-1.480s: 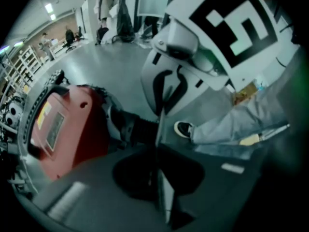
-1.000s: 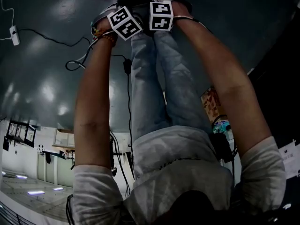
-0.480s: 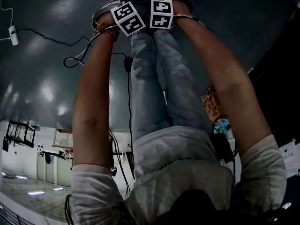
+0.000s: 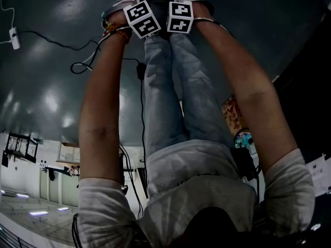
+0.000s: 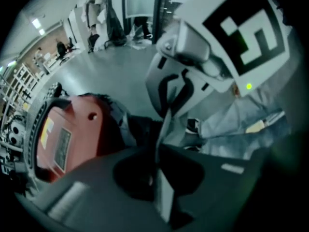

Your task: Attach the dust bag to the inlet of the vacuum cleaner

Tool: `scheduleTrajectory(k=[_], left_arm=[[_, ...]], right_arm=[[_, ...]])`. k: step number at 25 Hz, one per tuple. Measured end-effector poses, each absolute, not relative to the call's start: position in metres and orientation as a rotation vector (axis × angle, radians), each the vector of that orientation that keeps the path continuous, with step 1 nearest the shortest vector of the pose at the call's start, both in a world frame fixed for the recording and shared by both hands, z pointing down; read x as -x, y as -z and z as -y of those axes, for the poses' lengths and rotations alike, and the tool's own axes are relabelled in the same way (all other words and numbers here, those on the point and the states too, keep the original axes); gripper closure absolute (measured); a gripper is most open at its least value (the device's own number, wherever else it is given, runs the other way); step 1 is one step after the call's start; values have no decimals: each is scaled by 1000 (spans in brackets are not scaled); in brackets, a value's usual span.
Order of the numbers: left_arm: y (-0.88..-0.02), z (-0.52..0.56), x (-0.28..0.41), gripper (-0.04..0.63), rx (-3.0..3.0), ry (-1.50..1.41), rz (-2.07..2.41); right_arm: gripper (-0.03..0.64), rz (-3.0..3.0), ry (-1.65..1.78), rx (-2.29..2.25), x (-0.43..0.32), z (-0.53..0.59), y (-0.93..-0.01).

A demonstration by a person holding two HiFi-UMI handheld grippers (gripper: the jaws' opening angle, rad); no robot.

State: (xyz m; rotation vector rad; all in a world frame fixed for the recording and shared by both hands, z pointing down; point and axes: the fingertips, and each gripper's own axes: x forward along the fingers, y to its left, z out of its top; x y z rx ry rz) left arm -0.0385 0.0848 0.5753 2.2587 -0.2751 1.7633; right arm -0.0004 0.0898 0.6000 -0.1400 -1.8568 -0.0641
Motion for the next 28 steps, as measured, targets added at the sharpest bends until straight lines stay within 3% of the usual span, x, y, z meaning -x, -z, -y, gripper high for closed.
scheduleTrajectory(k=[28], left_arm=[[-584, -77, 48, 574, -2170, -1676, 371]], right_arm=[[573, 1876, 82, 79, 12, -59, -594]])
